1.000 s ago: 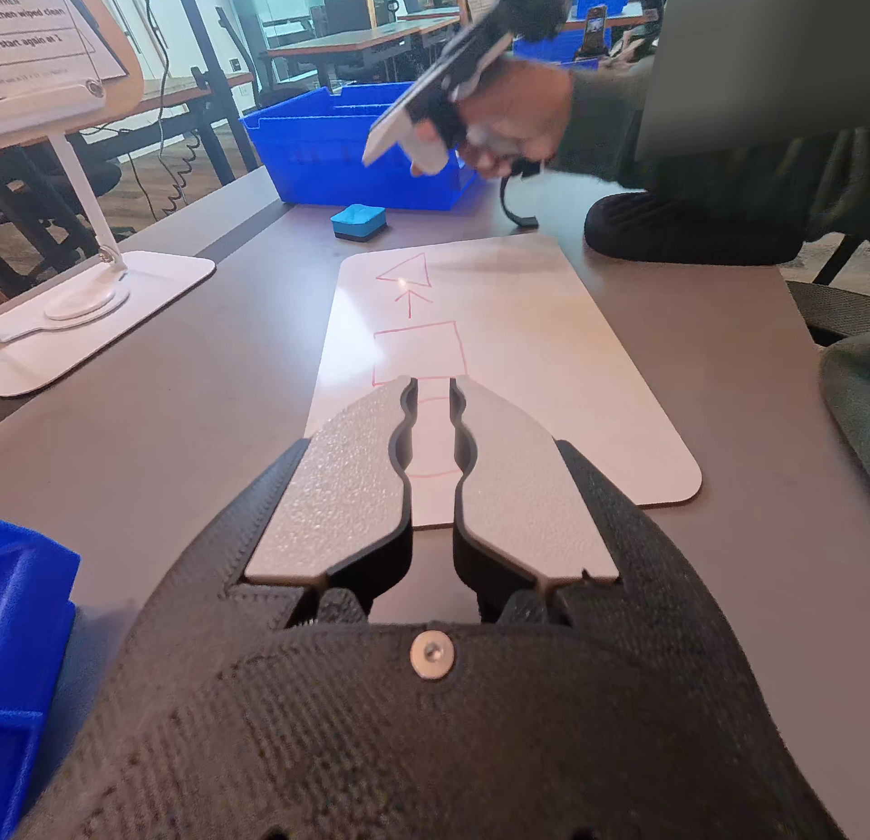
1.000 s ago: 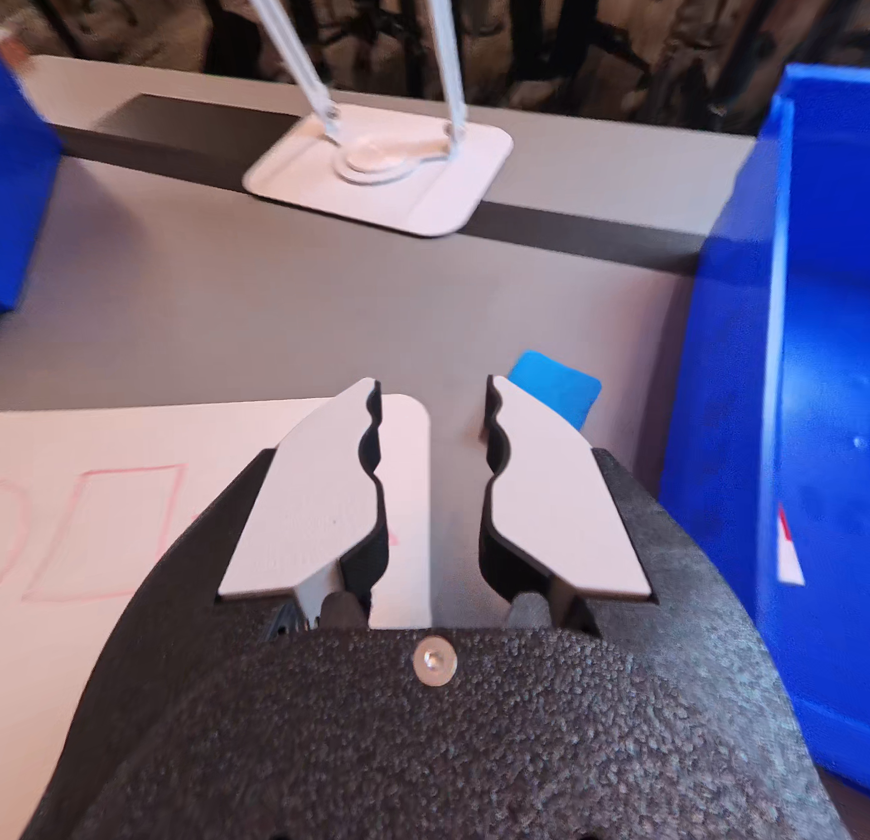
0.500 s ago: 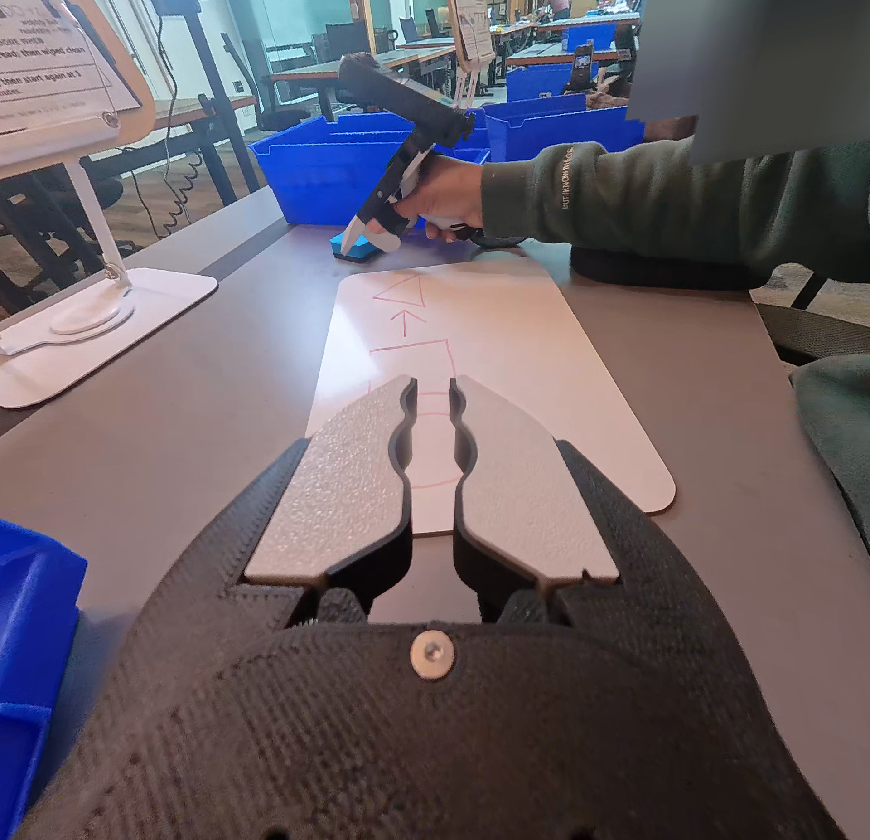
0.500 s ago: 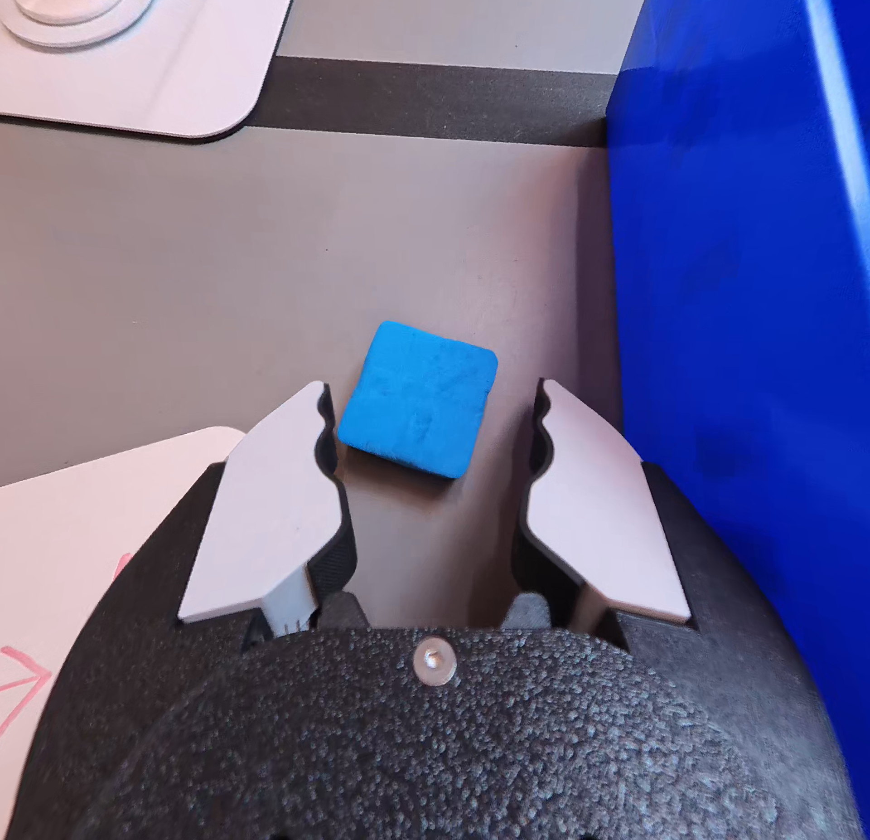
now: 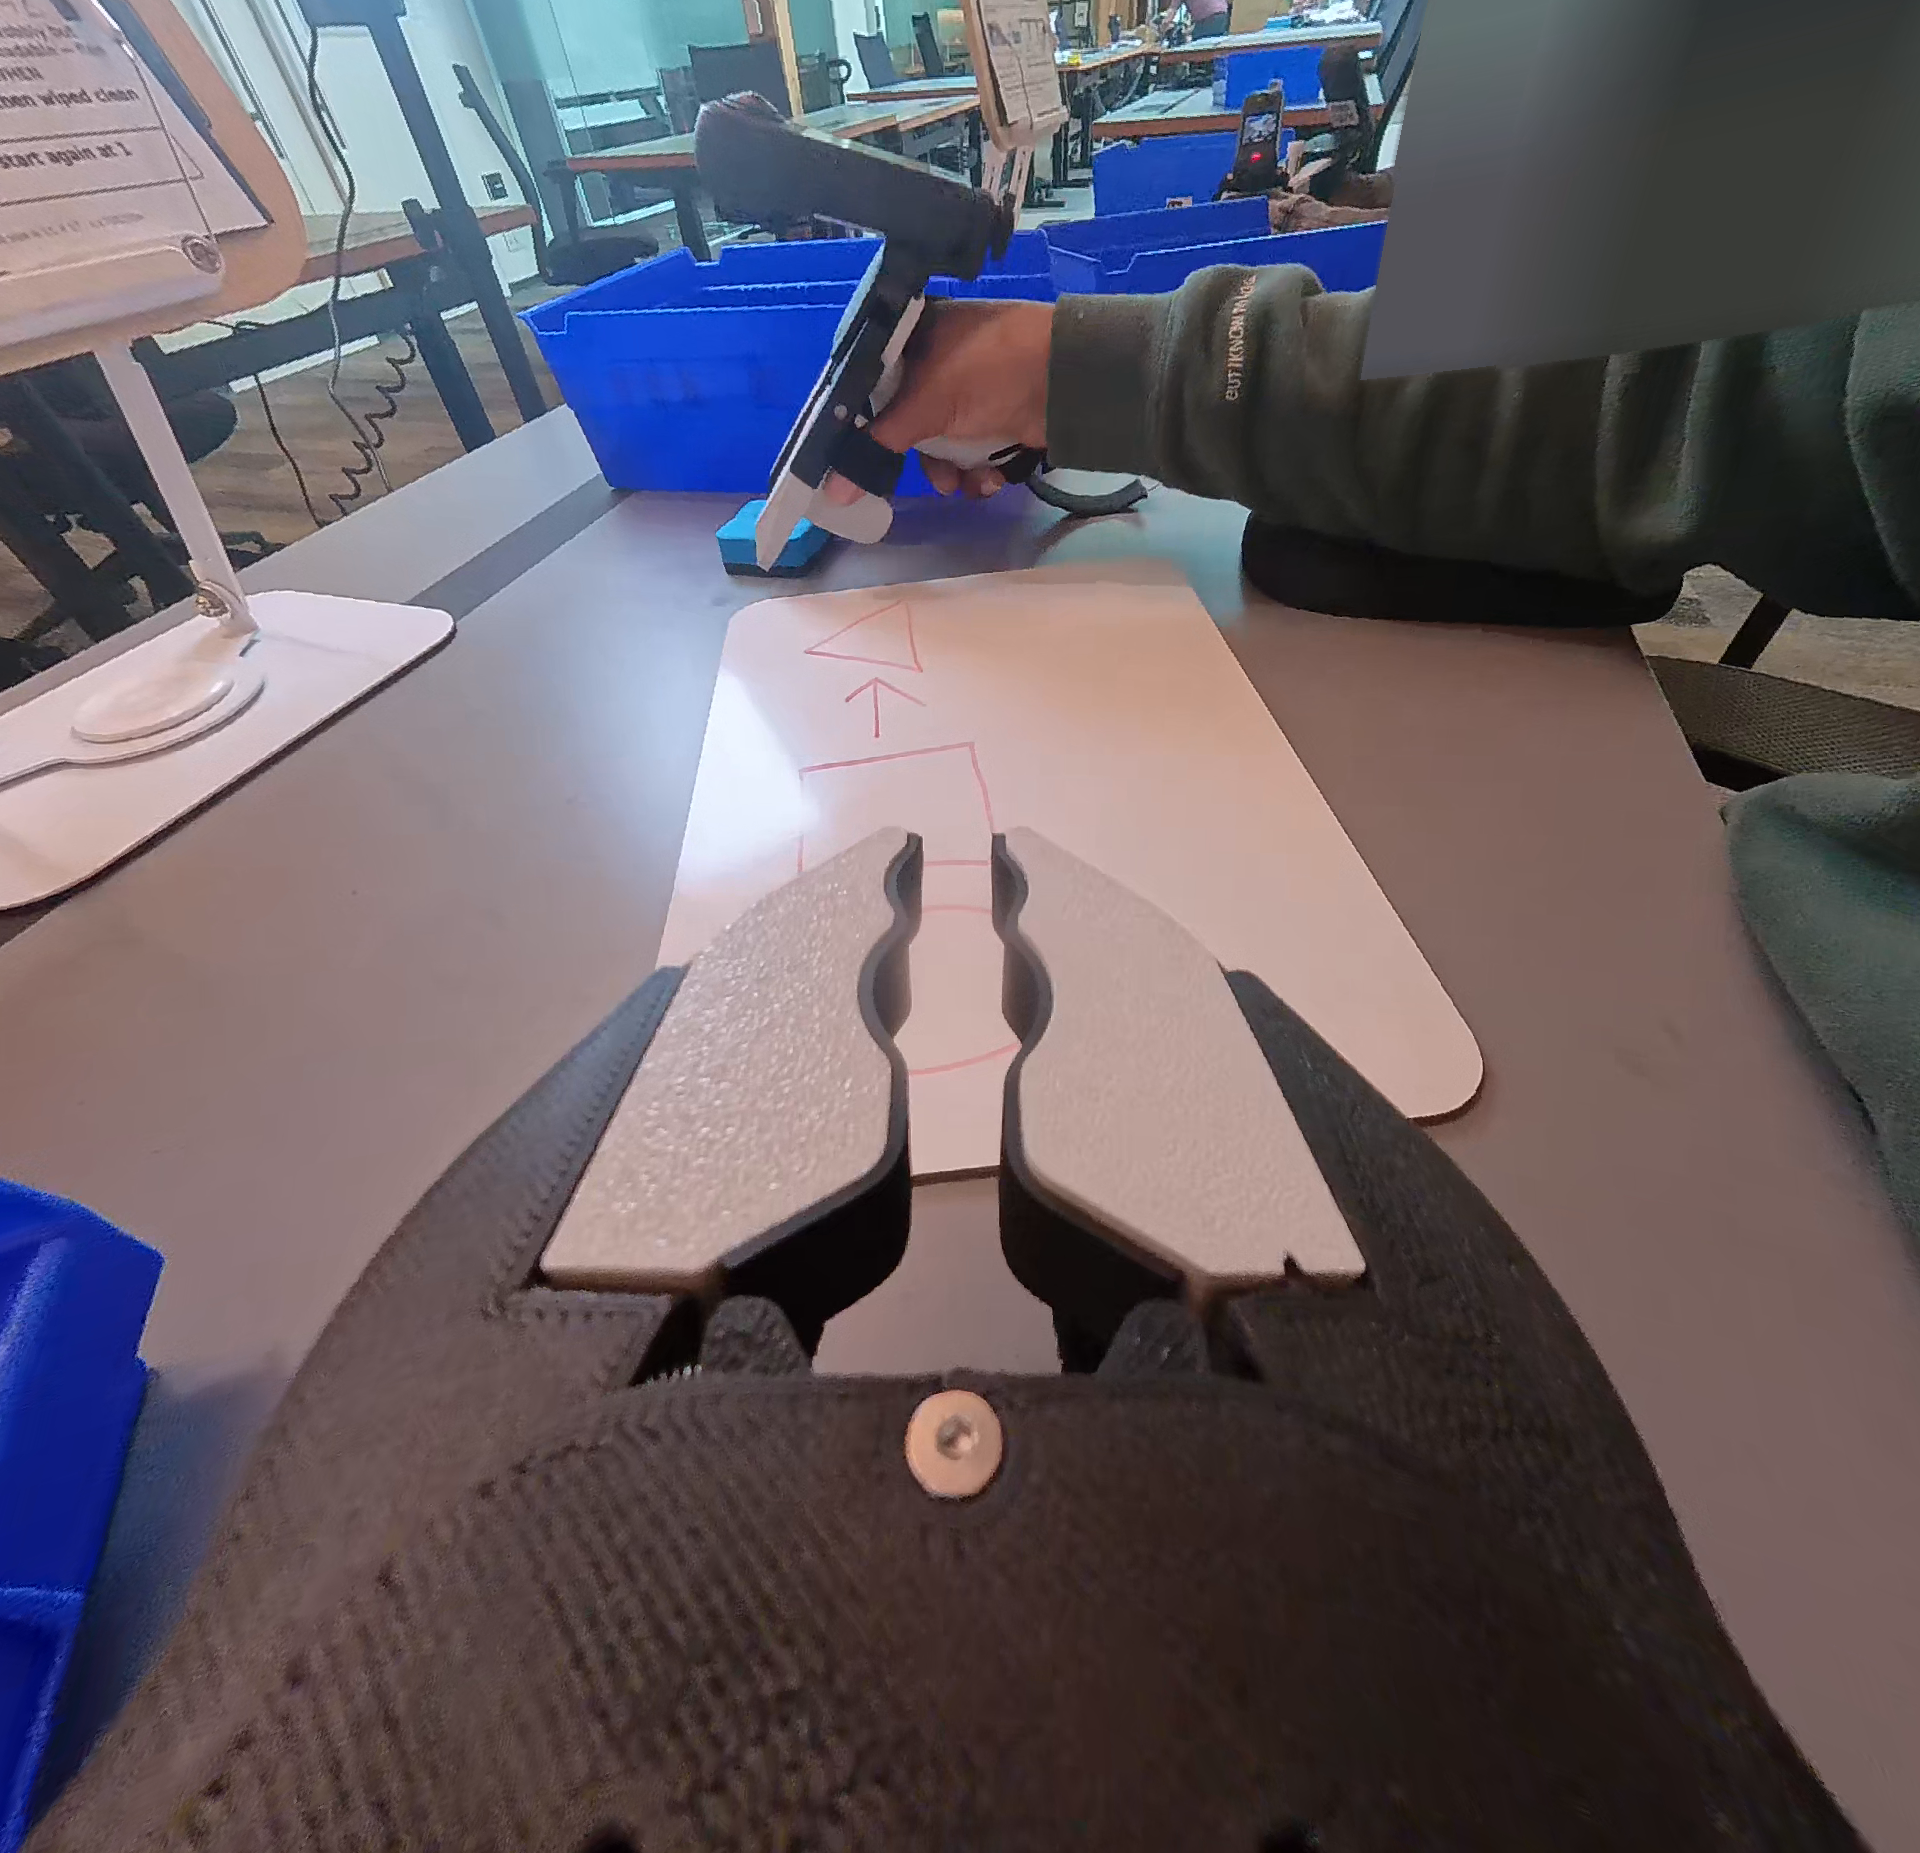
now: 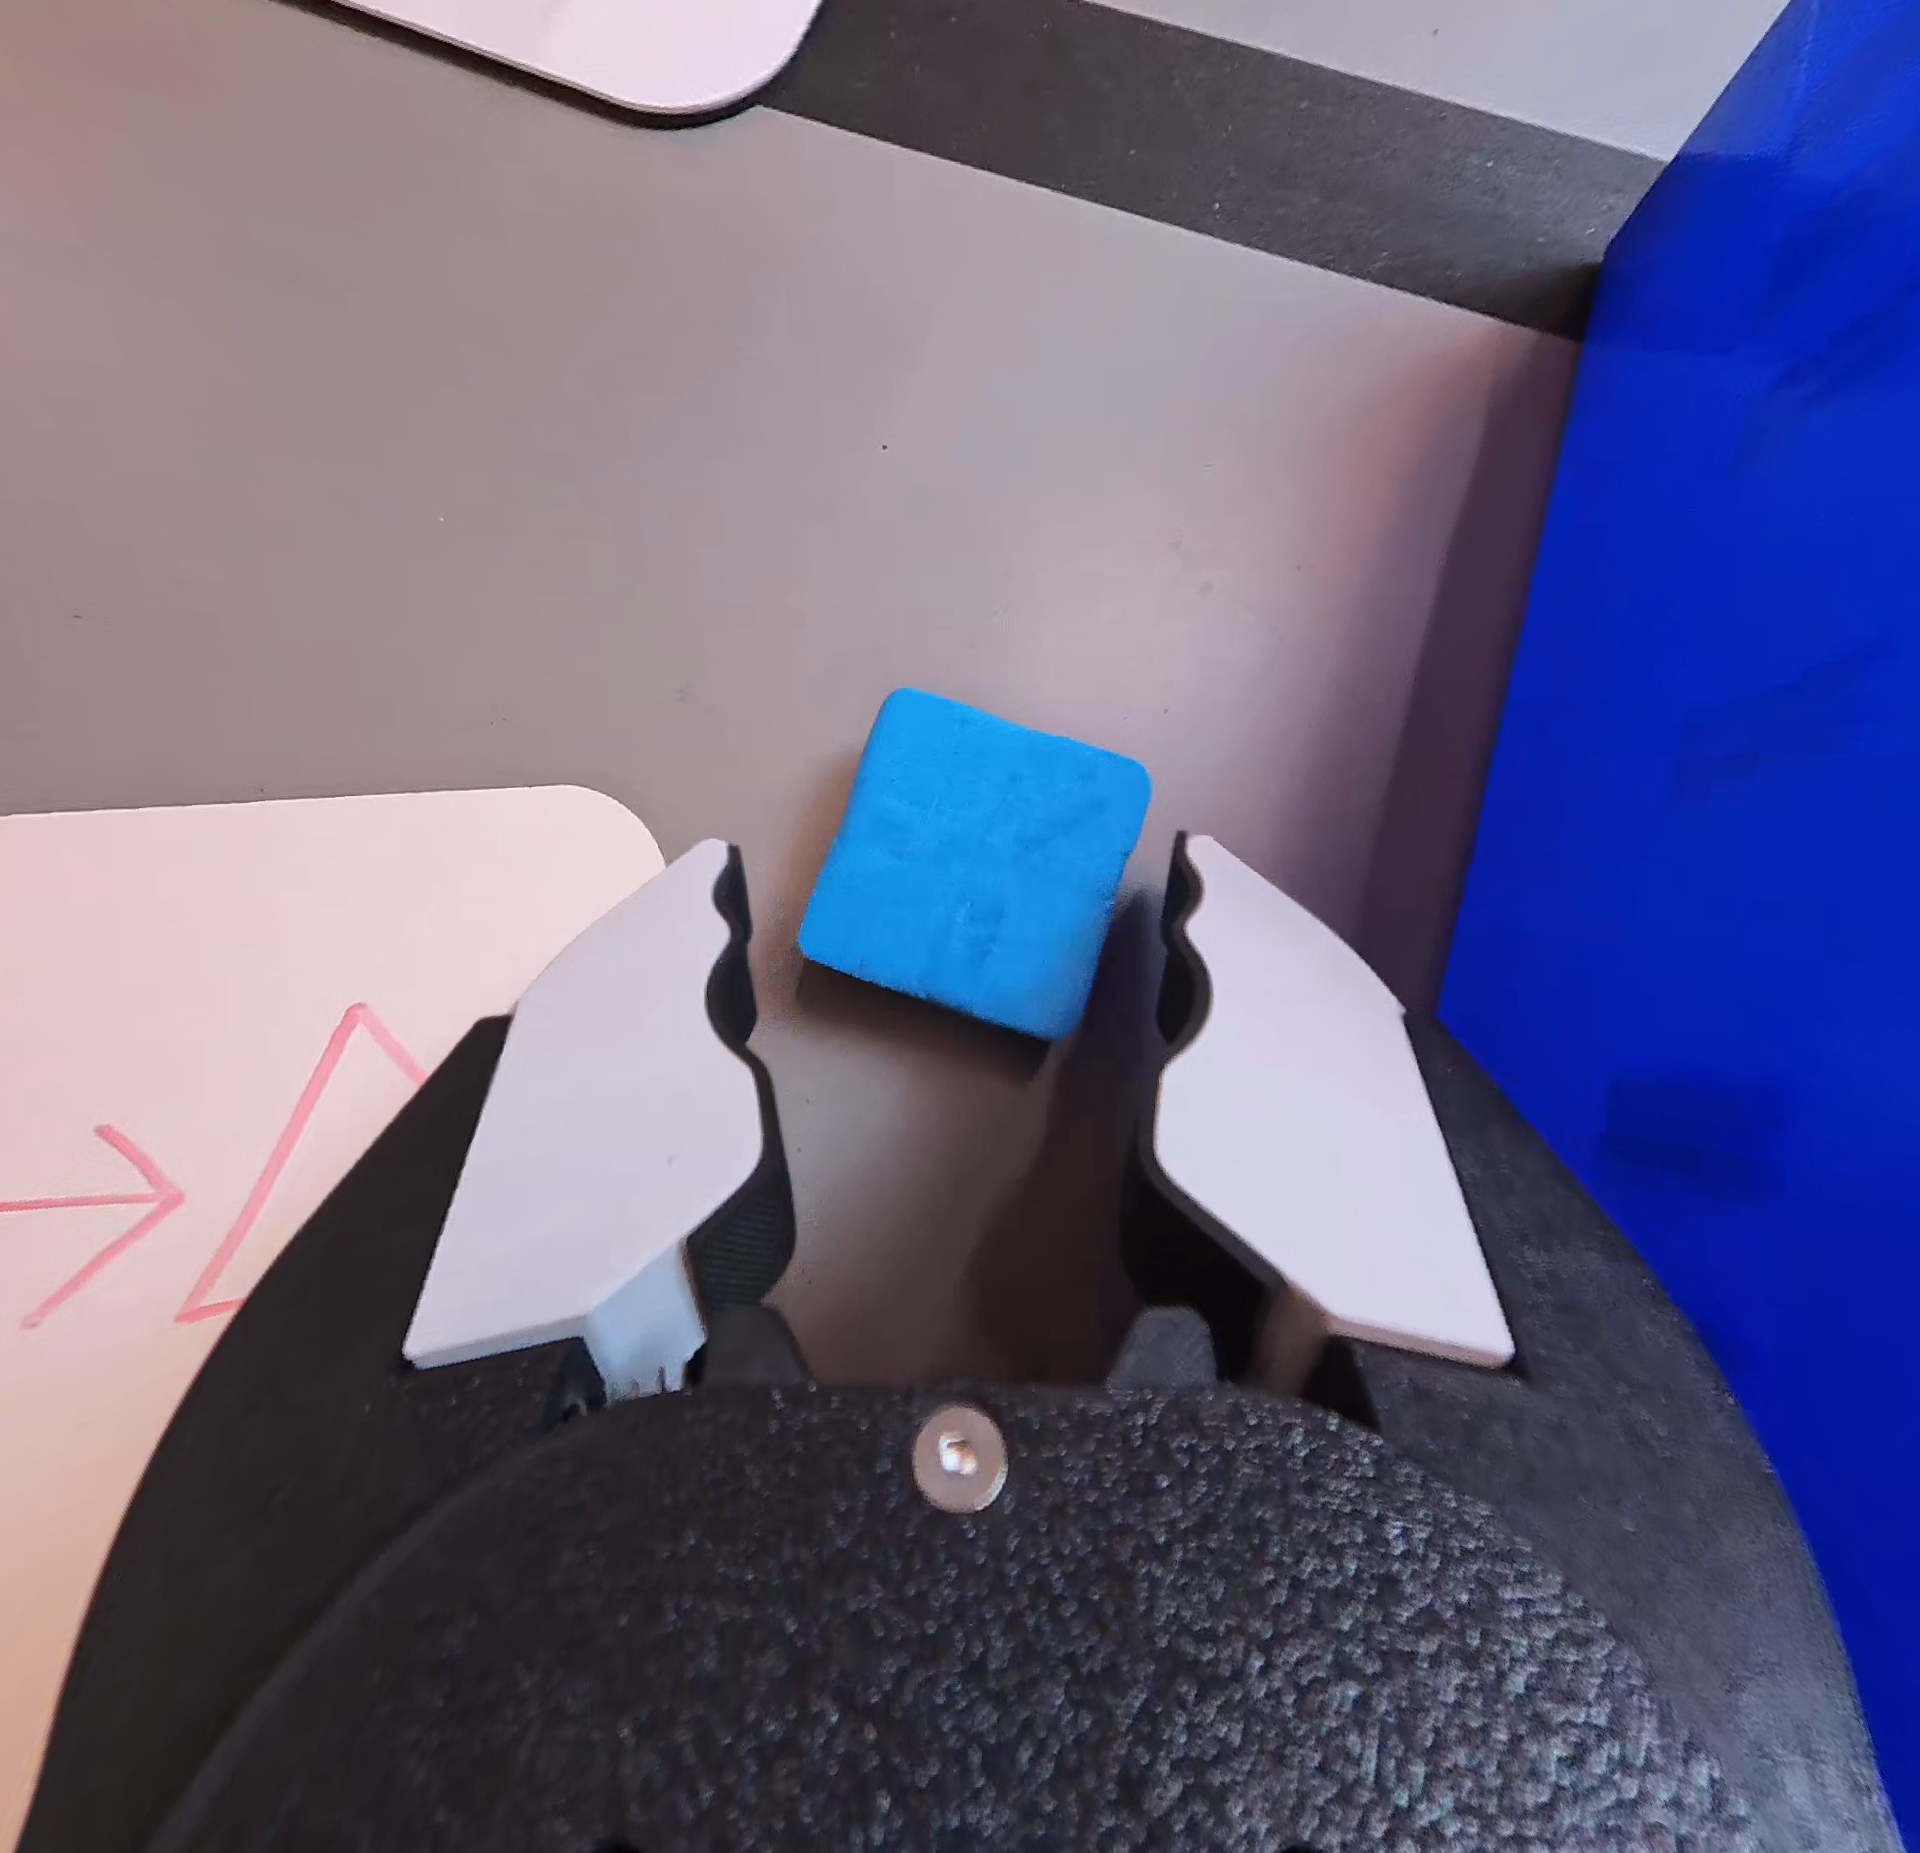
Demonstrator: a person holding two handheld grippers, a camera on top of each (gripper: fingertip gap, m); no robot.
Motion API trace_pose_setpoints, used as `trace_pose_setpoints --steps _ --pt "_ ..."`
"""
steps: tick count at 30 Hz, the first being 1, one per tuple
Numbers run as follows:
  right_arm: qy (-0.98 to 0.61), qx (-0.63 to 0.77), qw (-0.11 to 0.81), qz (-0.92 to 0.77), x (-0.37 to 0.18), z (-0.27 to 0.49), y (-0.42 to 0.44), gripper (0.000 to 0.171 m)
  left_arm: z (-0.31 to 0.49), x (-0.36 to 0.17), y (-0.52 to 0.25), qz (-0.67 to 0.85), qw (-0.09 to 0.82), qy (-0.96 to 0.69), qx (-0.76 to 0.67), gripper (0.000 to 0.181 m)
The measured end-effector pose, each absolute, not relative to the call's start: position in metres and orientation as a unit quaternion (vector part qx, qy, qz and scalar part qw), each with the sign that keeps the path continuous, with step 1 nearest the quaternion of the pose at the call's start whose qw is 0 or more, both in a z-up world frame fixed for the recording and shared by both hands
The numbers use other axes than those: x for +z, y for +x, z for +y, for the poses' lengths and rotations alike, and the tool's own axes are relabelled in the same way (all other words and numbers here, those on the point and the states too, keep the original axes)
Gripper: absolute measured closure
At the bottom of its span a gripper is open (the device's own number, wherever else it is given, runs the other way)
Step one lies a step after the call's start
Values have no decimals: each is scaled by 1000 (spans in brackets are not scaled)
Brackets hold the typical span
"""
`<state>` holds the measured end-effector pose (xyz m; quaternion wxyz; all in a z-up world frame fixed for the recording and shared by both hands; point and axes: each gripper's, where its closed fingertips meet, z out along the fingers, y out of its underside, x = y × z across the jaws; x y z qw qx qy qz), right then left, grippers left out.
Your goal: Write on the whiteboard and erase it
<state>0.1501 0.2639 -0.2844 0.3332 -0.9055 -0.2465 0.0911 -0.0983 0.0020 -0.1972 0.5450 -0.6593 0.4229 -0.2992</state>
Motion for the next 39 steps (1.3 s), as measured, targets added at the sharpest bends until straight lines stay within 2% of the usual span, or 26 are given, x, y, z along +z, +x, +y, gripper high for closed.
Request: trace_pose_setpoints --steps 5,7,8,10,15,17,19,24,30,35,39 --pt "-913 78 337 -215 -283 268 153 94 3 -199 -99 422 542 -662 -300 169" --pt "-915 74 340 -206 -284 271 154 101 3 -199 -99 421 541 -663 -300 169" --pt "-915 74 340 -207 -286 272 154 113 3 -200 -99 421 540 -663 -301 169" --pt "-913 81 340 -210 -286 272 153 116 3 -200 -99 422 539 -664 -300 169" --pt "-859 171 367 -315 -253 245 117 118 -2 -208 -95 438 521 -669 -299 172" --pt "-845 195 341 -363 -244 217 103 118 -10 -223 -89 472 484 -676 -292 176" --pt "-836 203 313 -403 -248 189 92 118 -23 -243 -81 512 436 -682 -287 181" --pt "-832 173 271 -452 -273 147 92 118 -50 -258 -57 596 403 -652 -241 181" --pt "-815 143 260 -499 -283 132 73 118 -62 -289 -47 647 356 -654 -164 180" --pt "-851 132 268 -432 -284 179 99 118 -65 -288 -41 644 355 -656 -173 181" --pt "-827 135 244 -489 -284 143 78 118 -66 -288 -42 638 350 -662 -180 181"
